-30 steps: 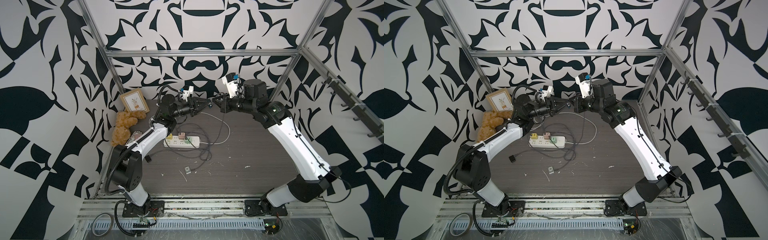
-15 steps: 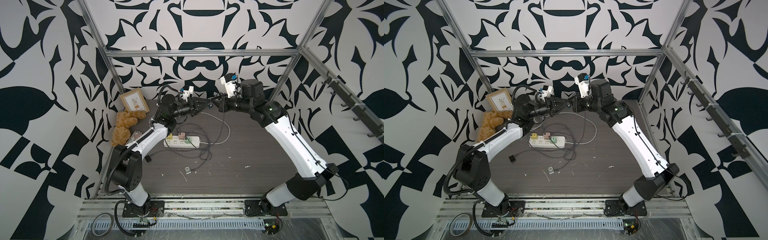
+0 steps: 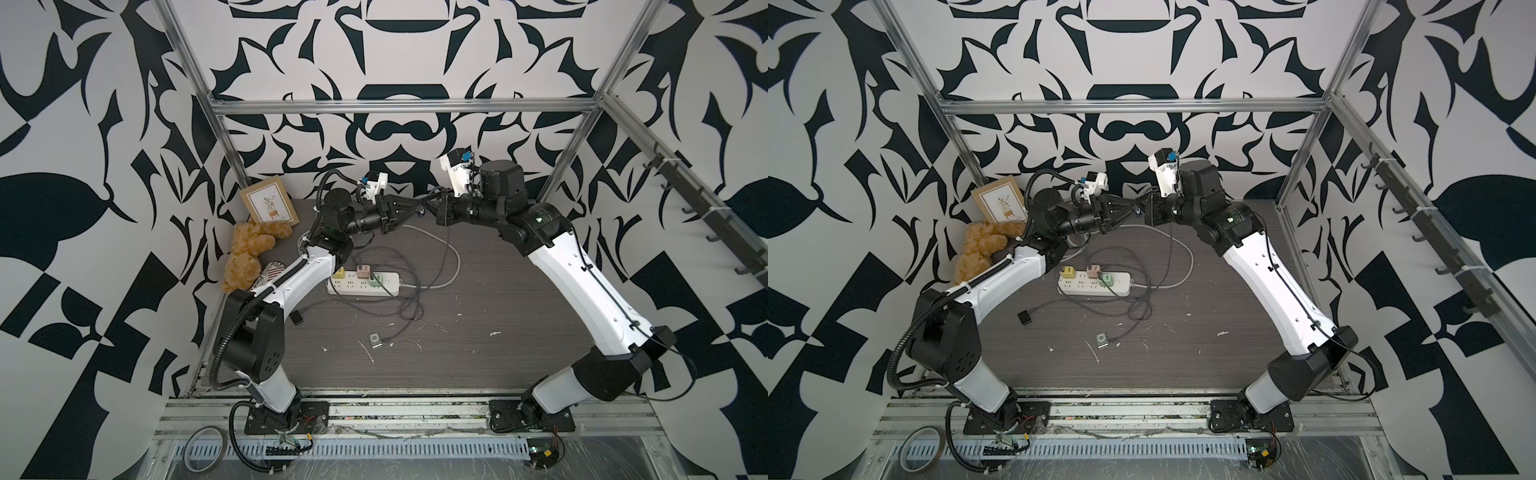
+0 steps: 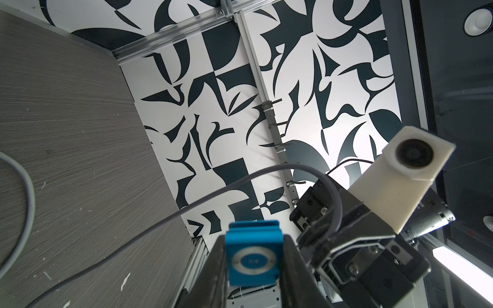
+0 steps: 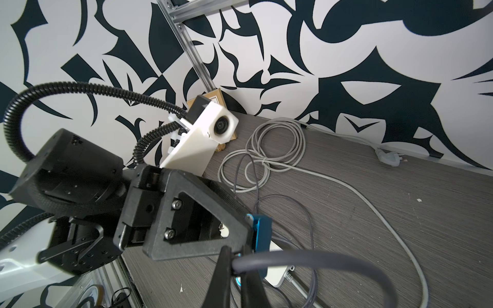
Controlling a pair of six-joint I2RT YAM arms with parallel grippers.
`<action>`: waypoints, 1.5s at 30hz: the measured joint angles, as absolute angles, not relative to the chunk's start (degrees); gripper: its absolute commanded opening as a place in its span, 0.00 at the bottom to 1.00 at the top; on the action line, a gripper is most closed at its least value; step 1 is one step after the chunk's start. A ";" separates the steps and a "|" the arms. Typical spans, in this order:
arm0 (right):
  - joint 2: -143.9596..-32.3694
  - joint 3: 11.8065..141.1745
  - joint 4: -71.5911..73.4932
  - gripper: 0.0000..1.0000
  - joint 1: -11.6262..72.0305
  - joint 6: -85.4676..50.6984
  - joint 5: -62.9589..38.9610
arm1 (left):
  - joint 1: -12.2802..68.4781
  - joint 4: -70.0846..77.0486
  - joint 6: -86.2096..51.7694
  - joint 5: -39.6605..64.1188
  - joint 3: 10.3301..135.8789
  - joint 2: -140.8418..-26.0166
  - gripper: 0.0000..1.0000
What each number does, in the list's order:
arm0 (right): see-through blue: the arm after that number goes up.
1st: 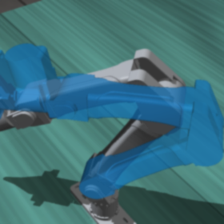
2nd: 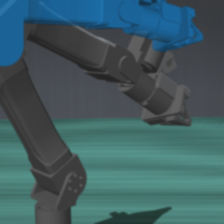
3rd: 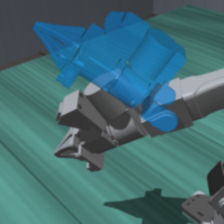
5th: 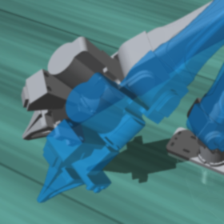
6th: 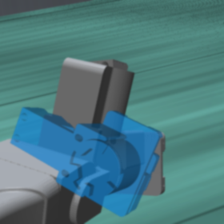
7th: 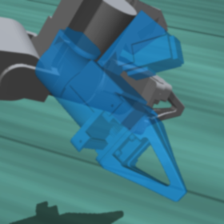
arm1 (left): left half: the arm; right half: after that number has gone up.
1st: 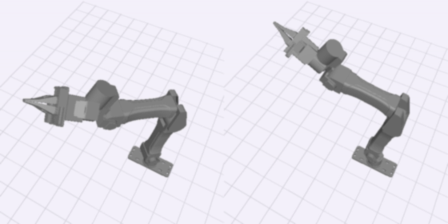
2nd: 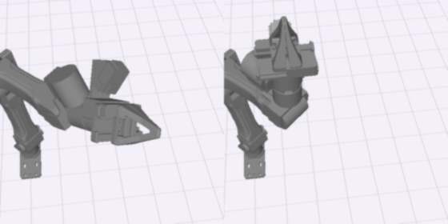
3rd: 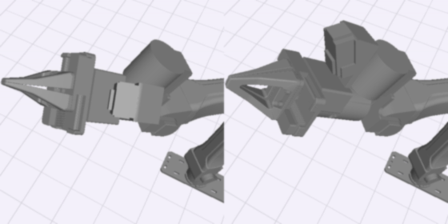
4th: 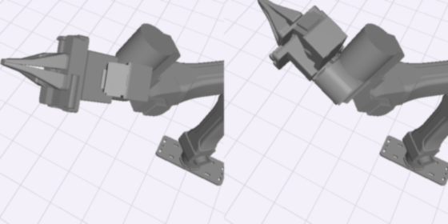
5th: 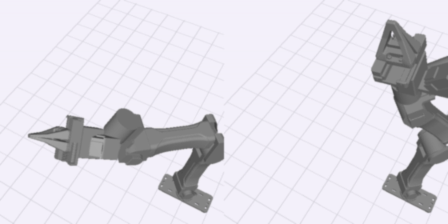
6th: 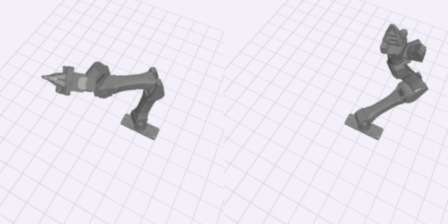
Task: Charge mp3
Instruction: Insert the charging cable into the MP3 player.
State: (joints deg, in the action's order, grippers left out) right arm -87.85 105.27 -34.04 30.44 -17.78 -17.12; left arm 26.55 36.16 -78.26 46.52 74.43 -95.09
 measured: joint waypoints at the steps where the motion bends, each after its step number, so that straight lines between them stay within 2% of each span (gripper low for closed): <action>1: -87.74 105.27 -33.98 0.00 30.41 -17.89 -16.99 | 26.55 36.16 -78.17 46.52 74.43 -95.09 0.00; 33: -87.29 102.19 -31.46 0.00 29.98 -19.11 -16.60 | 26.30 34.39 -77.95 46.48 74.43 -95.11 0.00; 45: -86.67 99.46 -29.45 0.00 32.99 -14.61 -9.82 | 26.17 30.52 -76.66 45.91 74.81 -95.13 0.00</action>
